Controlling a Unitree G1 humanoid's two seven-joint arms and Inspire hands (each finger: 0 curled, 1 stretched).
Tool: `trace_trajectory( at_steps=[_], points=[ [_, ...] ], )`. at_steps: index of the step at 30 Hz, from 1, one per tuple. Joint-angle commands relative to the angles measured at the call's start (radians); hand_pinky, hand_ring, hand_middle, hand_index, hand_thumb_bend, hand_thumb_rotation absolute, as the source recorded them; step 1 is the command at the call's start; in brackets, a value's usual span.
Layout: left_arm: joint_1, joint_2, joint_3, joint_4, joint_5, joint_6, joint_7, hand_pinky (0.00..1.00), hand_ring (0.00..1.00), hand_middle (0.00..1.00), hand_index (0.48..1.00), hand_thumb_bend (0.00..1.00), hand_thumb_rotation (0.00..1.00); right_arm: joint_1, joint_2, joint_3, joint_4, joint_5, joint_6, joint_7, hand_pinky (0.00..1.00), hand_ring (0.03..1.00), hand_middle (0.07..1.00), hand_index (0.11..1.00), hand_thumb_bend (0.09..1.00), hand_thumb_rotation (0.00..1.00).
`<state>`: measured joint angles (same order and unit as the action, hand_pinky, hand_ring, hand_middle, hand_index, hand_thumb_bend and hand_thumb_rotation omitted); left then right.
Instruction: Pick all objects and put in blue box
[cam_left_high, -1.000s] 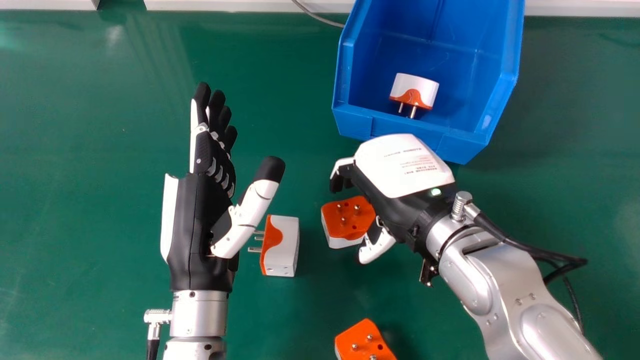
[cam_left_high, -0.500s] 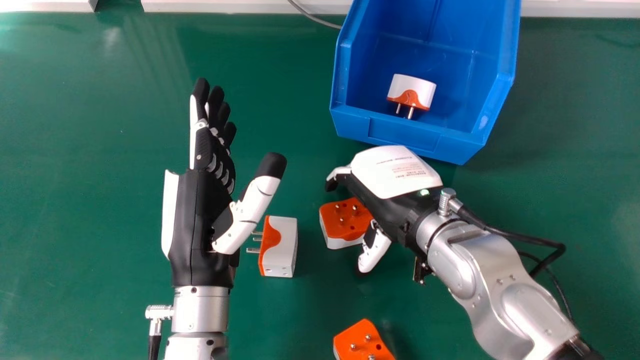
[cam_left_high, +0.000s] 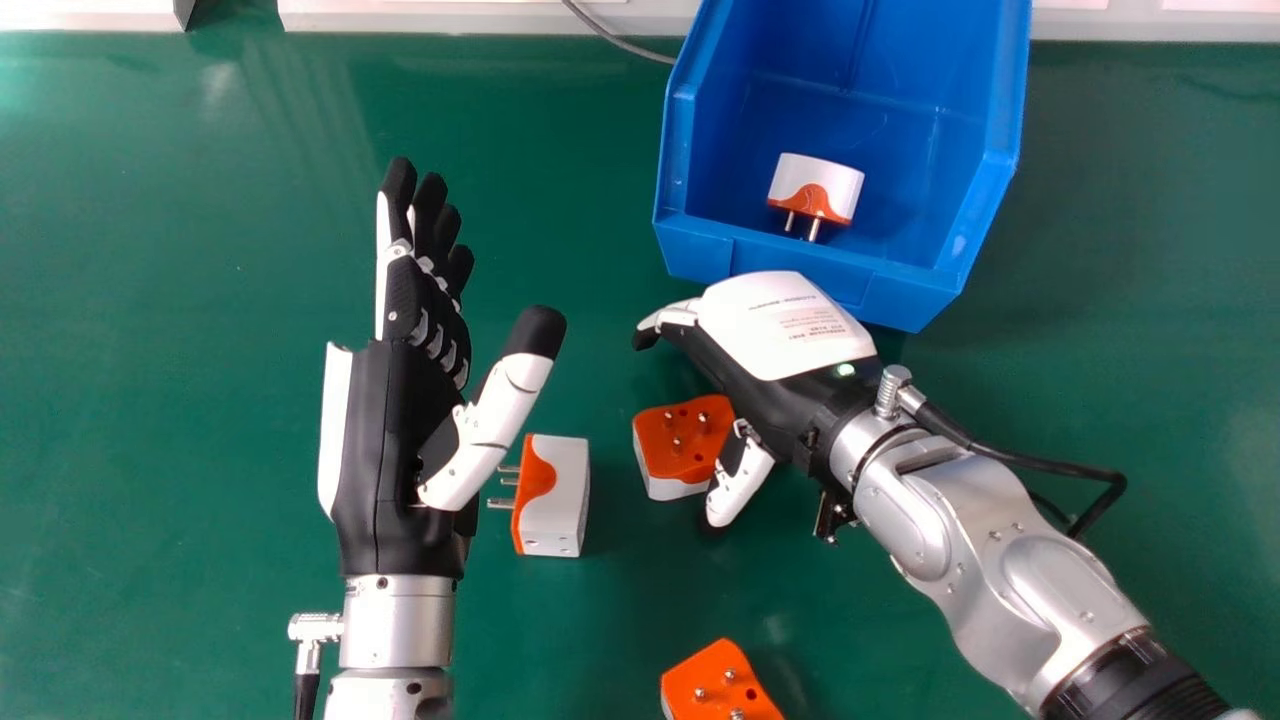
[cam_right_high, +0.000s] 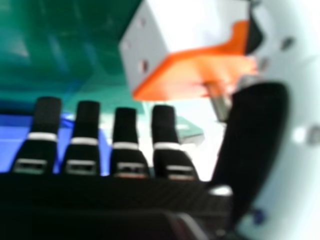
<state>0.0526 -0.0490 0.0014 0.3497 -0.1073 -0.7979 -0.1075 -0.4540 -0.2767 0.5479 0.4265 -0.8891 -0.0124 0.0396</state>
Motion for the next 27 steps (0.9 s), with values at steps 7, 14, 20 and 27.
trace_trajectory(
  at_steps=[7, 14, 20, 27],
  points=[
    [0.01, -0.014, -0.008, -0.026, -0.004, -0.005, -0.008, 1.0, 1.0, 1.0, 1.0, 0.75, 0.51, 0.039, 0.026, 0.038, 0.049, -0.009, 0.013, -0.089, 0.7, 0.776, 0.816, 0.769, 0.847, 0.04],
    [0.001, -0.015, -0.005, -0.009, -0.007, -0.021, -0.009, 1.0, 1.0, 1.0, 1.0, 0.75, 0.51, 0.024, 0.047, 0.025, 0.08, 0.041, 0.012, -0.064, 0.61, 0.696, 0.734, 0.718, 0.783, 0.03],
    [0.0, -0.022, -0.002, -0.006, 0.022, -0.028, 0.017, 1.0, 1.0, 1.0, 1.0, 0.75, 0.51, 0.022, 0.045, 0.026, 0.069, 0.058, 0.019, -0.036, 0.61, 0.696, 0.734, 0.718, 0.783, 0.03],
    [0.012, -0.021, -0.015, -0.024, 0.006, -0.013, 0.006, 1.0, 1.0, 1.0, 1.0, 0.76, 0.5, 0.023, 0.044, 0.031, 0.047, 0.054, 0.047, 0.0, 0.55, 0.637, 0.689, 0.676, 0.729, 0.03]
  ],
)
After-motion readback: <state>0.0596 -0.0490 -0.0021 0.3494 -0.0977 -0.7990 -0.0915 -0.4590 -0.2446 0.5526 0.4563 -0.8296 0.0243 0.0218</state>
